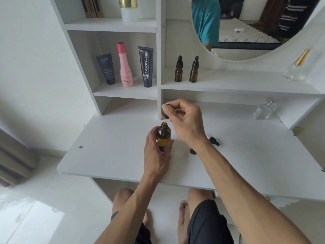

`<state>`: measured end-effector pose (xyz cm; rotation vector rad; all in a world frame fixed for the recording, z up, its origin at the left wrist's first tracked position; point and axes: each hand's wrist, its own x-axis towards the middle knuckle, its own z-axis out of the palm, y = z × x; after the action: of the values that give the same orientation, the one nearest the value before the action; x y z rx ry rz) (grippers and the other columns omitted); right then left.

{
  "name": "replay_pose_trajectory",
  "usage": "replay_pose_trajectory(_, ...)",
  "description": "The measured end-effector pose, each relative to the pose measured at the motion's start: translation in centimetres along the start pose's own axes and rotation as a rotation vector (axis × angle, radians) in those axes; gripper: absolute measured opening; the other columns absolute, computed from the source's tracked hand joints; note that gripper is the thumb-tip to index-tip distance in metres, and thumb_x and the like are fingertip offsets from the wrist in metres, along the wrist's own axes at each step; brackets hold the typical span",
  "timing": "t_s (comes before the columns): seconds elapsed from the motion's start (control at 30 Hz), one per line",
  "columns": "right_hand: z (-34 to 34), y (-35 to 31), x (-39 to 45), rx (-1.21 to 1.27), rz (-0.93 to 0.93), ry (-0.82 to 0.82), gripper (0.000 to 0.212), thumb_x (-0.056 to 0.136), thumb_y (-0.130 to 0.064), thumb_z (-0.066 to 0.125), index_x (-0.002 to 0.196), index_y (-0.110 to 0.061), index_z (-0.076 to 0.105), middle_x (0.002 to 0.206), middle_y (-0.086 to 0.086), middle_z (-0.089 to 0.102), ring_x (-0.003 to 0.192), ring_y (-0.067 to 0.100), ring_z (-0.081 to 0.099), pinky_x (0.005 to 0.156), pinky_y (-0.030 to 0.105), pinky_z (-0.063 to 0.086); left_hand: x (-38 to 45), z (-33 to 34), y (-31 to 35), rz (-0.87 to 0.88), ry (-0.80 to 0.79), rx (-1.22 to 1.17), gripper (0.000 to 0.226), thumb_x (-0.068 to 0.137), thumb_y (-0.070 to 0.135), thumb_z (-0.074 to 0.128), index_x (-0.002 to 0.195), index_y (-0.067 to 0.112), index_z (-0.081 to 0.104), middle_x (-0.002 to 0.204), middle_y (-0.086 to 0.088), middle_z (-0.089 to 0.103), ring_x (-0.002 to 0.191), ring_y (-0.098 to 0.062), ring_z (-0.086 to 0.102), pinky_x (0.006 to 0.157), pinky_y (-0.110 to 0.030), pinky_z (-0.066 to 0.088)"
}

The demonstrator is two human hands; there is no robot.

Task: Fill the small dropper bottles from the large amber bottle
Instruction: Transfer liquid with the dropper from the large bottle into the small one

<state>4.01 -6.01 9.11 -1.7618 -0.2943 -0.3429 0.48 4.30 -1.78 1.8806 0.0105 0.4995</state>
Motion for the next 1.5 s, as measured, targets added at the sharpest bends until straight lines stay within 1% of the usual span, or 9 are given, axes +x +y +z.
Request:
replay_pose_trajectory(0.13,-0.6,-1.0,0.4,0.127,0.011,0.039,0.015,0.093,-0.020,0.072,0.095,-0.005,0.071,0.085,0.009,0.075,0.080,0.020,0.076,0.076,0.044,0.063,0.0,0.0,0.1,-0.010,0.002,0.009,0.047,0.090,0.026,0.069,0.129,0.031,0.043,0.122,0.010,0.054,0.098,-0.011,0.060,0.074,-0.007,0.044)
replay_pose_trajectory(0.3,-1.4,-2.3,0.7,0.234,-0.002,0.087,0.010,0.093,-0.015,0.070,0.096,-0.006,0.069,0.086,0.007,0.074,0.082,0.022,0.077,0.071,0.030,0.062,0.0,0.0,0.0,-0.023,0.003,0.011,0.047,0.090,0.026,0.069,0.129,0.029,0.044,0.121,0.008,0.055,0.092,-0.017,0.063,0.071,-0.002,0.040)
replay_pose_trajectory(0.4,-1.7,-2.6,0.9,0.281,0.000,0.130,0.014,0.093,-0.013,0.070,0.098,0.000,0.069,0.088,0.010,0.073,0.082,0.025,0.077,0.072,0.033,0.062,0.0,0.0,0.1,-0.027,0.001,0.011,0.046,0.090,0.026,0.070,0.128,0.030,0.044,0.122,0.007,0.056,0.093,-0.016,0.061,0.071,-0.003,0.041)
replay_pose_trajectory(0.53,-2.4,-2.9,0.9,0.314,0.002,0.171,0.017,0.094,-0.012,0.069,0.101,0.004,0.068,0.087,0.008,0.073,0.082,0.025,0.077,0.074,0.037,0.063,0.0,-0.1,0.1,-0.024,-0.004,0.008,0.046,0.090,0.028,0.069,0.122,0.042,0.040,0.121,0.010,0.055,0.092,-0.016,0.062,0.071,-0.004,0.041)
replay_pose_trajectory(0.67,-3.5,-3.2,0.7,0.328,0.013,0.207,0.011,0.095,-0.013,0.068,0.098,-0.003,0.069,0.081,-0.002,0.073,0.081,0.025,0.077,0.073,0.037,0.063,0.0,-0.1,0.0,-0.017,0.000,0.019,0.047,0.090,0.027,0.069,0.127,0.036,0.043,0.123,0.009,0.056,0.098,-0.014,0.060,0.073,-0.004,0.042)
replay_pose_trajectory(0.83,-5.3,-2.5,0.2,0.311,0.044,0.263,0.010,0.095,-0.015,0.068,0.096,-0.005,0.069,0.084,0.004,0.072,0.079,0.025,0.077,0.067,0.029,0.060,0.0,0.0,-0.1,-0.035,0.000,0.024,0.048,0.090,0.028,0.069,0.130,0.033,0.043,0.123,0.008,0.056,0.095,-0.018,0.063,0.073,-0.003,0.041)
replay_pose_trajectory(1.17,-8.8,0.3,-1.3,0.232,0.121,0.346,0.009,0.095,-0.019,0.069,0.090,-0.011,0.069,0.083,0.004,0.072,0.078,0.024,0.076,0.070,0.034,0.061,0.0,0.1,-0.1,-0.052,-0.004,0.051,0.051,0.090,0.028,0.070,0.133,0.028,0.042,0.128,0.002,0.057,0.096,-0.022,0.063,0.070,-0.001,0.042)
replay_pose_trajectory(1.4,-9.0,1.2,-2.0,0.184,0.126,0.333,0.010,0.094,-0.019,0.070,0.088,-0.011,0.070,0.074,-0.002,0.071,0.077,0.025,0.075,0.069,0.034,0.061,-0.1,0.0,0.2,-0.047,-0.003,0.055,0.049,0.090,0.028,0.069,0.131,0.029,0.043,0.123,0.005,0.058,0.084,-0.010,0.063,0.068,-0.001,0.040)
replay_pose_trajectory(1.5,-8.9,1.4,-2.1,0.180,0.135,0.330,0.009,0.094,-0.019,0.070,0.087,-0.012,0.070,0.073,-0.002,0.071,0.078,0.025,0.075,0.070,0.034,0.061,0.0,0.0,0.2,-0.048,-0.003,0.053,0.049,0.090,0.027,0.069,0.131,0.027,0.043,0.124,0.003,0.058,0.085,-0.013,0.064,0.069,-0.002,0.040)
